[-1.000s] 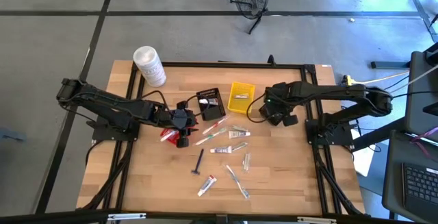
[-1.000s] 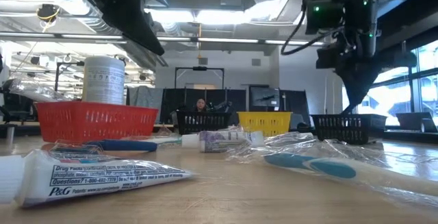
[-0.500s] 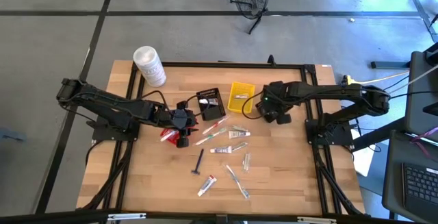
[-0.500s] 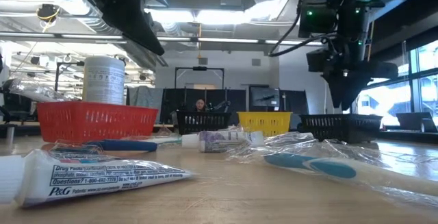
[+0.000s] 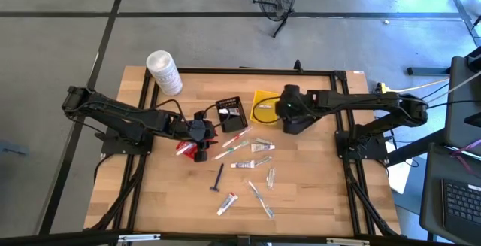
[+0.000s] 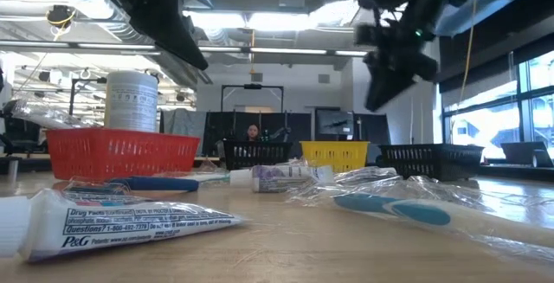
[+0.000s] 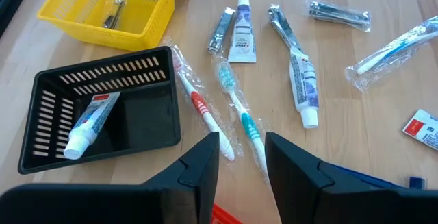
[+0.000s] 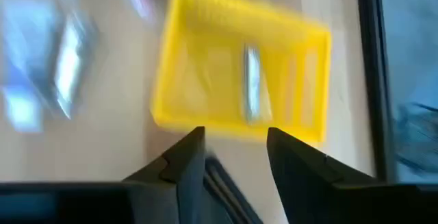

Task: Pick & Place Travel size toiletries
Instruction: Put the green toothbrush into the red bin

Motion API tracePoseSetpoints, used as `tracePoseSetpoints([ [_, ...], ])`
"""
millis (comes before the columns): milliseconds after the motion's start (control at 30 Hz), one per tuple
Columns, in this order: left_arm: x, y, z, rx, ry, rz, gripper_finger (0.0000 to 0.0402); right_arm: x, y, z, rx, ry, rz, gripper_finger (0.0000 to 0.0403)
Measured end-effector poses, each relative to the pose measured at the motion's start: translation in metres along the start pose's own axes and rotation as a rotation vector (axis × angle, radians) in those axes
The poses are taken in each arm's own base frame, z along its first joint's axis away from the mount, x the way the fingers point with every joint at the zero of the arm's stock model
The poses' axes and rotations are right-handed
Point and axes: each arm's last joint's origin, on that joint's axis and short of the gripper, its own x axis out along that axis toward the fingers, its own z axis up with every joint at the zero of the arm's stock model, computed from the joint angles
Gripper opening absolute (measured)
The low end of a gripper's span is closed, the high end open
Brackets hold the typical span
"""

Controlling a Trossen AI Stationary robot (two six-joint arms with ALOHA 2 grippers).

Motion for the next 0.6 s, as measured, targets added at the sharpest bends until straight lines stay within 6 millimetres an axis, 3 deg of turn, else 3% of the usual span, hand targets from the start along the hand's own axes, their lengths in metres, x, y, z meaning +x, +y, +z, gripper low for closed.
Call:
tracePoseSetpoints([
  [200, 0.001, -0.002, 0.008, -0.036, -0.082, -0.013, 0.0114, -0.002, 0.008, 0.017, 0.117, -0.201, 0.219, 0.0131],
  [400, 0.017, -0.008, 0.02, -0.065, -0.186, -0.036, 0.0114, -0.002, 0.024, 0.021, 0.045, -0.221, 0.314, 0.0096],
  [600, 0.043, -0.013, 0.014, -0.039, -0.128, -0.02, 0.0114, 0.005, 0.038, 0.026, -0.018, -0.226, 0.336, 0.0084],
])
